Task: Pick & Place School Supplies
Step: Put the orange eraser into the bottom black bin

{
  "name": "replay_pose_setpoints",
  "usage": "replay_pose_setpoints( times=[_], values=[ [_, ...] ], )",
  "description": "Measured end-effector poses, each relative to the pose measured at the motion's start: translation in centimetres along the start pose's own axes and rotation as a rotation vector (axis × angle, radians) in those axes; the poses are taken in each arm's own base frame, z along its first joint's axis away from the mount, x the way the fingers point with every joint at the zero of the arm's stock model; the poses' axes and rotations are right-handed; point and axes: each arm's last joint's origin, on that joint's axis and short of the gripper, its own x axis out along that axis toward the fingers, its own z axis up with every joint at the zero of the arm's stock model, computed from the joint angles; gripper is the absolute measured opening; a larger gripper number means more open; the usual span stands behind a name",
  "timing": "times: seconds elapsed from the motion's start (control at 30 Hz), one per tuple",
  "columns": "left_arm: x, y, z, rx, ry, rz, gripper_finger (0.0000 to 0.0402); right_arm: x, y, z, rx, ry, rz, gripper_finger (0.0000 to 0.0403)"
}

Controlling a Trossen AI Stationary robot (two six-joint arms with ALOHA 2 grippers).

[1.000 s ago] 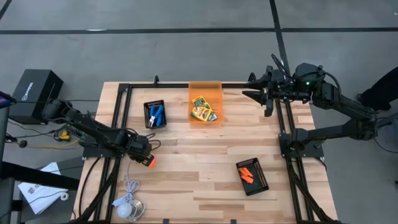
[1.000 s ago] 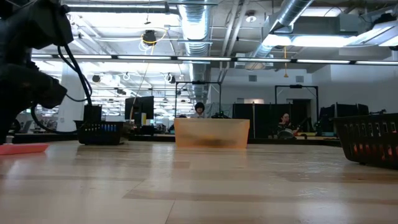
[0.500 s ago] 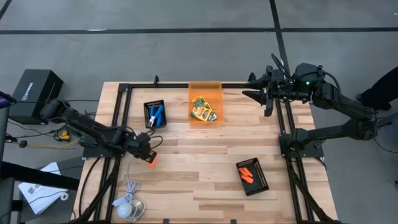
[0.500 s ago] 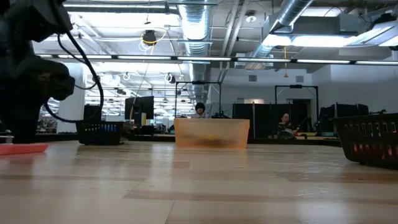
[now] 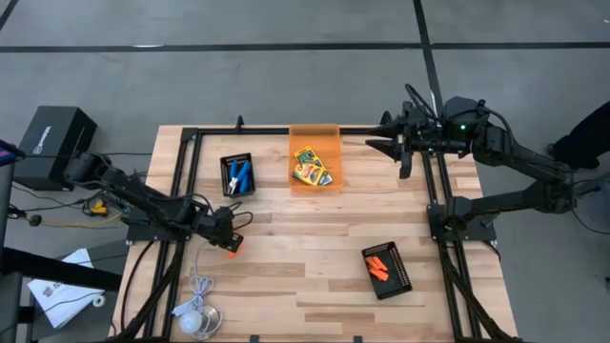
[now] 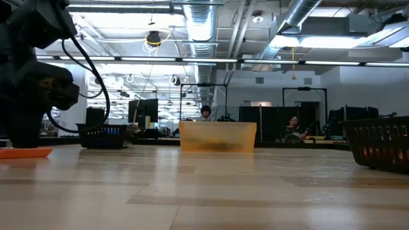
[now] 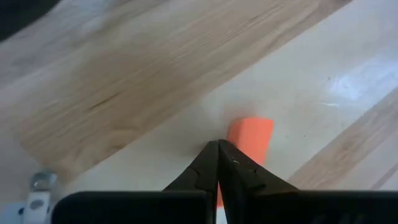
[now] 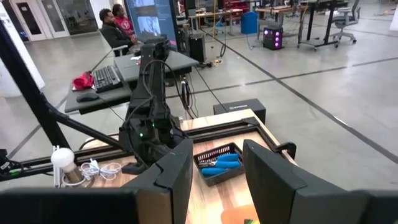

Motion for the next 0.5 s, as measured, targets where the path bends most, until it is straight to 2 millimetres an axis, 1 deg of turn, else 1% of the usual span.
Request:
replay_pose_setpoints(
  times=[0.17, 0.37, 0.5],
  values=[
    [-0.5, 0.0, 0.1, 0.001, -0.026, -0.026, 0.0, 0.0, -0.4, 0.0, 0.004, 0.003, -0.021, 0.0132],
    [-1.2, 0.5, 0.1, 0.001, -0.052, -0.006, 0.0, 0.0, -0.7, 0.0, 0.007, 0.002, -0.036, 0.0132],
    [-1.8, 0.4, 0.2, 0.027, -0.066, -0.052, 0.0, 0.0, -0.8, 0.0, 0.007, 0.001, -0.039, 0.0132]
  ],
)
